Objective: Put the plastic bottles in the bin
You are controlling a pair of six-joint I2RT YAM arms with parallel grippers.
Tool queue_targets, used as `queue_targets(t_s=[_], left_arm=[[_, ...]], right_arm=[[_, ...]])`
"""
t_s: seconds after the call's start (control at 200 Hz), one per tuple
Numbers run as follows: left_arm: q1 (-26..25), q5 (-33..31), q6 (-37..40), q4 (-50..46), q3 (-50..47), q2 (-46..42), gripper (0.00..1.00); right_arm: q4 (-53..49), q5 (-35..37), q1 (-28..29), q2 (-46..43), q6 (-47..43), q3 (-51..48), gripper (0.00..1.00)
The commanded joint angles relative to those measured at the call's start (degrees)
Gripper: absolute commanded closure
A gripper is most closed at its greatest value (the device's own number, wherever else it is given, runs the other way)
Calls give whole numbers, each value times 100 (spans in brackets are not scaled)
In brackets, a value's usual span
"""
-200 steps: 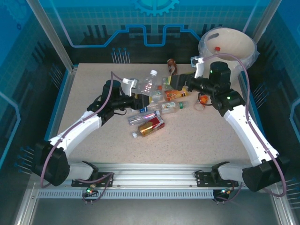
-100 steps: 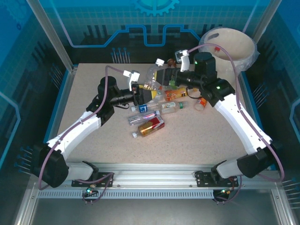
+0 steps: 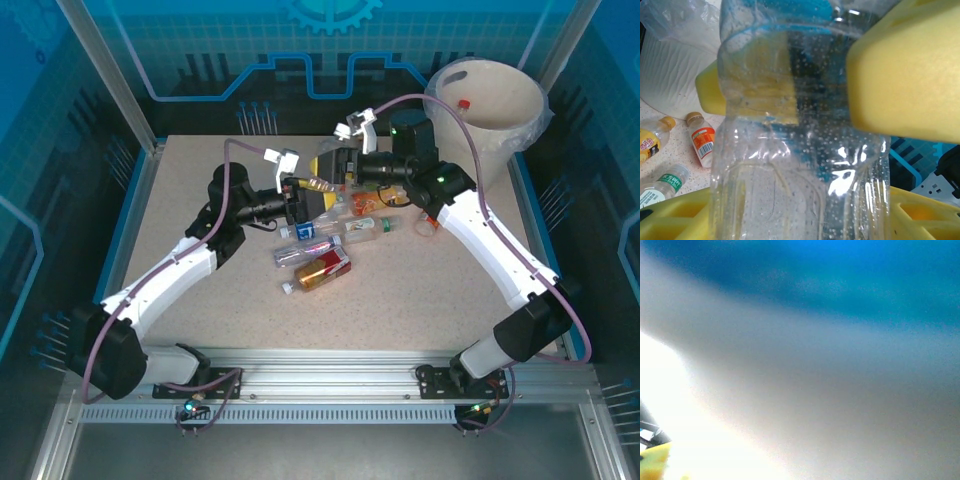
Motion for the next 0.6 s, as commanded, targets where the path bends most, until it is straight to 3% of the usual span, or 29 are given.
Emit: queue_targets(t_s=[0.0,0.175,0.47,0.595], left_arm=[[-49,198,37,261,68,92,50],[-49,96,165,-59,167,155,46],[-41,-1181,524,-1433,376,152,12],[-19,-1414,625,-1742,352,43,2]], right_arm=[[189,76,36,-83,66,-18,36],[188,307,45,-108,1,-96,42],[-17,969,31,-65,-250,-117,49],[-146,1418,-126,-73,-411,-100,50]])
